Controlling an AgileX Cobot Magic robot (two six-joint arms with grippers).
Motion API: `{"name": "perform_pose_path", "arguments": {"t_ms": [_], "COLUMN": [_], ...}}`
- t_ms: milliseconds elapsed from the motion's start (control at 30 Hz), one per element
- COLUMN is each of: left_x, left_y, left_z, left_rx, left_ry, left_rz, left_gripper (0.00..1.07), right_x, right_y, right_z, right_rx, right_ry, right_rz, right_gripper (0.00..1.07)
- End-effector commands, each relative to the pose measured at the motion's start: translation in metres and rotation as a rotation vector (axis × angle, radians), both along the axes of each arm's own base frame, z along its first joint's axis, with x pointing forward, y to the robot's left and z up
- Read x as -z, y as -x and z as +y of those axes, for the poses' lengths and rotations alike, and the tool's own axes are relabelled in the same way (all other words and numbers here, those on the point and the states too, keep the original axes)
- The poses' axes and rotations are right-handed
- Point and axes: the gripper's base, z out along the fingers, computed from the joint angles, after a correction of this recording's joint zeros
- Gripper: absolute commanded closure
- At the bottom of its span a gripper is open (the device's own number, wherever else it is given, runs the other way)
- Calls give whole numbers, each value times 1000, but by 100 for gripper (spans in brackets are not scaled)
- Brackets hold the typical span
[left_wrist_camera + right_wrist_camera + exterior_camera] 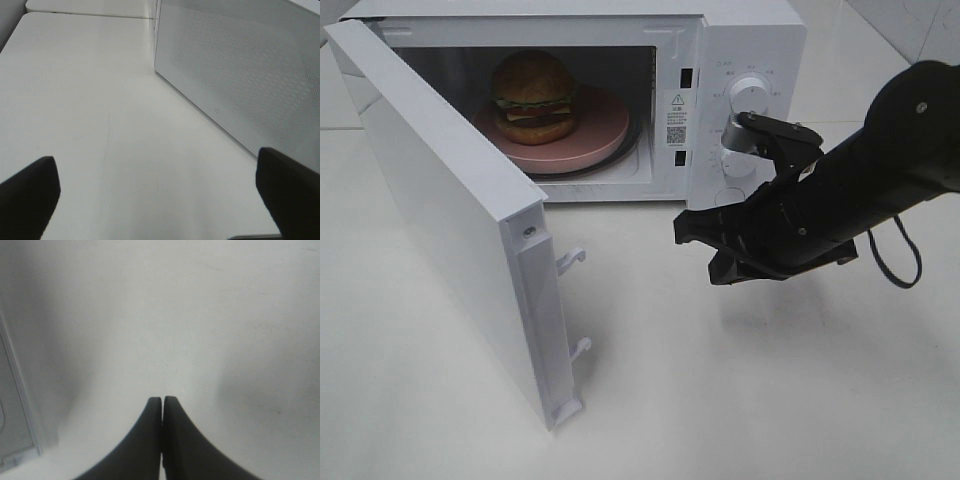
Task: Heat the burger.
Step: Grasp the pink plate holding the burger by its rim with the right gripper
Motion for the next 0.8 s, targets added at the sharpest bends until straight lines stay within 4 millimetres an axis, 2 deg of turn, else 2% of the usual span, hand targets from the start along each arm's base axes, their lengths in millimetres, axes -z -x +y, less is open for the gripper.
{"name": "perform_pose_path", "arguments": {"t_ms": [33,100,133,167,200,233,267,300,367,400,467,500,633,700,800], "left_x": [1,1,1,1,1,1,1,1,1,1,1,1,1,1,1], "left_y": [0,0,0,0,0,0,0,0,0,0,0,0,0,0,0], "left_z": [-1,-1,-1,-1,-1,-1,-1,-1,-1,-1,-1,-1,-1,-1,-1], "left_rx": [4,4,4,4,4,4,4,4,4,4,4,4,4,4,4], "left_ry": [6,6,6,6,6,6,6,6,6,6,6,6,6,6,6], "left_rz": [-8,-8,-8,-8,-8,-8,-8,-8,-8,-8,-8,-8,-8,-8,-8], "left_gripper": [7,7,7,7,7,7,7,7,7,7,7,7,7,7,7], "right_x": [-17,-20,-24,-25,-25,-29,-29,-32,-34,-36,-37,-39,-41,-40,-40], "right_y": [2,2,3,4,4,5,5,6,7,6,6,4,2,2,1], "right_z": [-4,-4,-5,-5,-5,-5,-5,-5,-5,-4,-4,-3,-3,-5,-8], "right_rx": [-275,-345,-482,-539,-539,-679,-679,-792,-848,-960,-1003,-1114,-1248,-1427,-1525], "right_ry": [133,164,214,231,231,266,266,283,292,311,320,344,378,444,502], "right_rz": [-21,-29,-41,-40,-40,-42,-42,-47,-58,-93,-114,-171,-234,-293,-312], "right_gripper": [107,107,107,107,107,107,107,107,107,107,107,107,107,106,105]}}
